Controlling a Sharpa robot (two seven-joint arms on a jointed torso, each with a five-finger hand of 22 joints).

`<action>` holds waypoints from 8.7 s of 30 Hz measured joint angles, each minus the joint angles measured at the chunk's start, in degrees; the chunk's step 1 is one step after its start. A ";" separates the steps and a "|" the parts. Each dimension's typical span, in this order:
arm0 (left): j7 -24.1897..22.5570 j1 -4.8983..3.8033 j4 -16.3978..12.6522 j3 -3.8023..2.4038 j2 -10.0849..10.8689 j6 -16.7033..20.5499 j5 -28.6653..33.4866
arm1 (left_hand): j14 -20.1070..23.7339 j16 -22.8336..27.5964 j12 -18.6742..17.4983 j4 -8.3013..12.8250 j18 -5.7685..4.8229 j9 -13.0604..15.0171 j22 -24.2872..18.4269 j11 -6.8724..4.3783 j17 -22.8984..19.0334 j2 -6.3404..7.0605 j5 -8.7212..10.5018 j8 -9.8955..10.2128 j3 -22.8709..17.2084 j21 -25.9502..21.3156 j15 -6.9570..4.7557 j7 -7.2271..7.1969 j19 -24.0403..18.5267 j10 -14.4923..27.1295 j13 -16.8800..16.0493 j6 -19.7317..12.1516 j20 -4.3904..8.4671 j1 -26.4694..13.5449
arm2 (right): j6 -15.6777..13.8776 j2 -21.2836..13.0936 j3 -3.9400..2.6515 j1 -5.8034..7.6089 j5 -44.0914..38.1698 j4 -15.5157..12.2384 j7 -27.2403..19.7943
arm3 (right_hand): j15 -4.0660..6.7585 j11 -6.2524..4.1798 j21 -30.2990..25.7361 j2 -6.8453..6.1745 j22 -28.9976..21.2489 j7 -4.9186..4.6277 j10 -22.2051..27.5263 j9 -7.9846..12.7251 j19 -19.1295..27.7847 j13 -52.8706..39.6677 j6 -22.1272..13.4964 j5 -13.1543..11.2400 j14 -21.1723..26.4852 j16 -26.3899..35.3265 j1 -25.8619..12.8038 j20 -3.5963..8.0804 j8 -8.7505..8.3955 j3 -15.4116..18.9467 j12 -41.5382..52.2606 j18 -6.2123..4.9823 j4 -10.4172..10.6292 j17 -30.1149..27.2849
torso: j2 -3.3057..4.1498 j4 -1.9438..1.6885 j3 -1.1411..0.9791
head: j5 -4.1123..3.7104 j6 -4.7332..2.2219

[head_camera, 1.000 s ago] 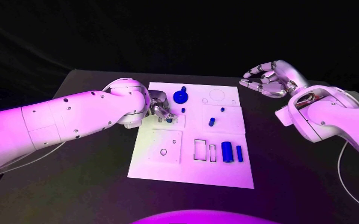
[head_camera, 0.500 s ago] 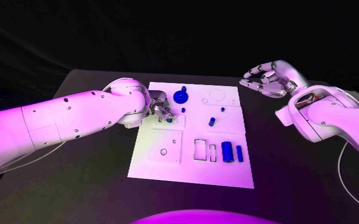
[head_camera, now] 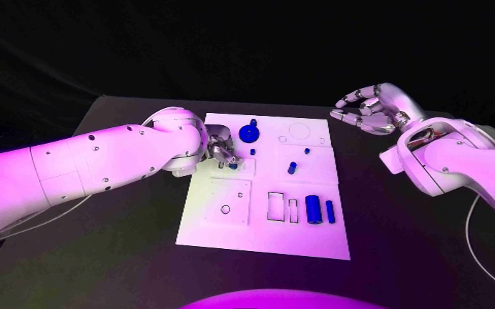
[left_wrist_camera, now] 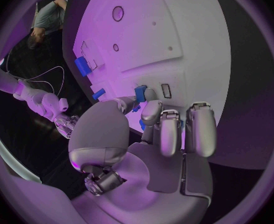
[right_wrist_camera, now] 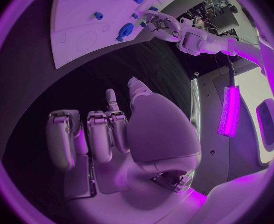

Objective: Assemble the parts on the task board

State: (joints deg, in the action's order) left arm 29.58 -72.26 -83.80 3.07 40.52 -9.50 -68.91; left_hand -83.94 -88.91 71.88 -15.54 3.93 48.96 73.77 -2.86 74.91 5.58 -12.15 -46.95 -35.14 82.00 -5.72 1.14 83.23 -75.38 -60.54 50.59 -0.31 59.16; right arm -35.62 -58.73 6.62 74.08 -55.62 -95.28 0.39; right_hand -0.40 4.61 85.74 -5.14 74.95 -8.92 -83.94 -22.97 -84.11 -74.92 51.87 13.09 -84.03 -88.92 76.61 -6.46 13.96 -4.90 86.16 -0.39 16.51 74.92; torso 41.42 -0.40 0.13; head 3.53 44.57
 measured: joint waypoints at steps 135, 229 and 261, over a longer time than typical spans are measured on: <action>0.61 -0.21 1.16 -0.12 -0.66 -1.87 1.67 | 0.00 -0.22 -0.22 -0.95 0.00 -0.51 0.39 0.13 0.03 3.11 0.69 -0.49 3.39 0.00 0.01 -0.15 0.00 -0.47 1.10 0.92 0.00 -8.59 | -0.14 -0.36 0.01 0.00 -0.49 -0.44 0.16 | 0.00 -0.20 -0.22 0.31 -0.04 0.20 -0.20 -0.25 0.21 0.01 -0.21 0.00 0.00 0.22 -1.82 0.21 0.66 0.47 0.00 0.01 0.15 -0.02 | -0.01 -0.01 -0.02 | -0.32 0.42; 0.13 -0.11 0.82 -0.29 1.77 0.40 14.29 | 0.00 -0.22 -2.17 1.88 0.00 -0.63 -1.21 1.23 0.00 1.05 0.25 1.92 -11.35 -1.07 0.43 1.50 -0.42 2.70 4.74 -2.35 -0.42 -2.91 | -0.03 -0.62 0.06 0.00 -1.59 -0.11 0.86 | 0.22 -0.41 -0.22 0.30 -0.01 0.21 0.01 -0.45 0.21 0.00 -0.60 0.22 0.22 0.22 -1.81 0.21 1.11 0.63 0.00 0.01 0.00 -0.02 | -0.01 0.02 -0.02 | -1.10 0.30; 0.75 -7.04 6.82 0.26 -3.70 -14.75 15.11 | 0.00 -0.22 -1.97 2.53 0.00 -0.92 -1.97 1.24 0.00 0.83 -0.02 2.24 -10.72 -1.51 0.42 1.39 -0.93 2.70 4.47 -2.02 -0.93 -2.69 | 0.07 -0.13 0.25 0.00 -1.66 0.37 1.13 | 0.22 -0.41 -0.22 0.30 -0.03 0.21 0.01 -0.49 0.21 0.01 -0.60 0.21 0.22 0.22 -1.81 0.21 1.10 0.63 0.00 0.00 0.00 0.02 | -0.03 0.07 -0.05 | -0.75 -0.14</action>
State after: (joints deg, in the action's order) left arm 30.33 -79.30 -76.98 3.33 36.81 -24.24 -53.80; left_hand -83.94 -89.13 69.91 -13.01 3.93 48.04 71.80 -1.62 74.91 6.41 -12.17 -44.70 -45.86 80.49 -5.30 2.54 82.30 -72.68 -56.07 48.58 -1.24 56.47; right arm -35.55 -58.86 6.88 74.08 -57.27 -94.91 1.52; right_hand -0.18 4.20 85.52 -4.83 74.92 -8.70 -83.94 -23.46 -83.90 -74.91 51.27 13.30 -83.82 -88.69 74.81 -6.26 15.06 -4.27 86.16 -0.39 16.51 74.95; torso 41.39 -0.33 0.08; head 2.78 44.43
